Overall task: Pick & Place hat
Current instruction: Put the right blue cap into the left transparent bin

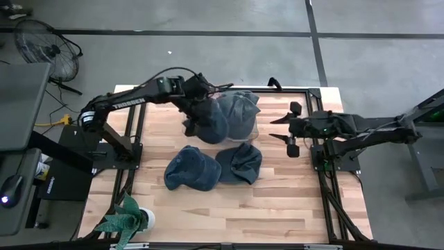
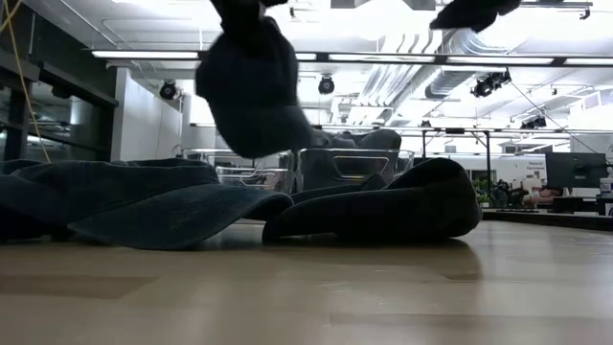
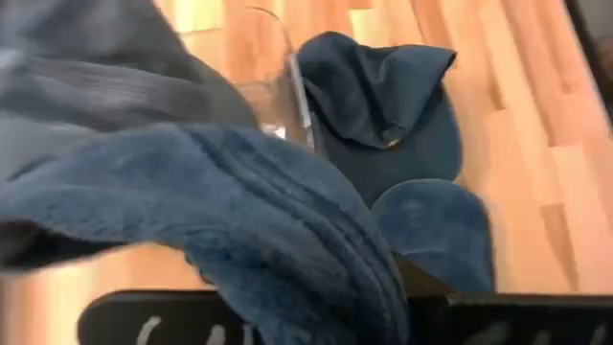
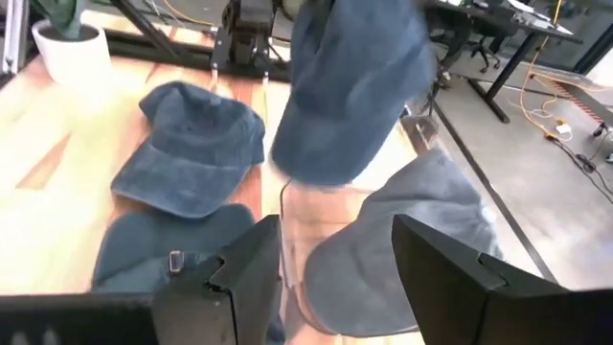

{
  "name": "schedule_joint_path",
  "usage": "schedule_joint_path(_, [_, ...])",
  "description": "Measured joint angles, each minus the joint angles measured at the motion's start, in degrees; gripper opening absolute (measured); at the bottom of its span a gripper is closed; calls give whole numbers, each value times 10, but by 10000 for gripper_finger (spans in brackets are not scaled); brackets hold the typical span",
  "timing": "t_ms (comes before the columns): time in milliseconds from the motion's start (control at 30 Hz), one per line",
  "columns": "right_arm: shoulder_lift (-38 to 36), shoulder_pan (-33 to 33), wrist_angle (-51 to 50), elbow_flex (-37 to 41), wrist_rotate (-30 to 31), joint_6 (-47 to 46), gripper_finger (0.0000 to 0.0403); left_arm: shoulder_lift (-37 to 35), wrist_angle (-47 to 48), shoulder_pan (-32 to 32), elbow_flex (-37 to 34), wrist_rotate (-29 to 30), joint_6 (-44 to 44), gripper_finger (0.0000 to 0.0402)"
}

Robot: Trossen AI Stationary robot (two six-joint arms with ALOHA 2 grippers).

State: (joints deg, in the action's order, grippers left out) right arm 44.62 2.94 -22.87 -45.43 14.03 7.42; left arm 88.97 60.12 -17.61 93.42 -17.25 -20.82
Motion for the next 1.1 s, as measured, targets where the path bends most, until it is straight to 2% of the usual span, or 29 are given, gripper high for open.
schedule_joint_path(167, [0, 0, 83, 82, 3, 0, 197, 0, 54, 0, 56, 33, -20, 0])
schedule_joint_path(300, [0, 0, 153, 144, 32, 2, 197, 0, 84, 0, 75, 68, -51, 0])
schedule_joint_path(467, [0, 0, 197, 189, 70, 4, 197, 5, 127, 0, 76, 147, -88, 0])
schedule_joint_path(800, [0, 0, 210, 202, 69, -12, 197, 58, 127, -1, 76, 250, -131, 0])
schedule_joint_path(1100, [0, 1, 209, 202, 65, -25, 197, 106, 111, -52, 75, 255, -161, 0])
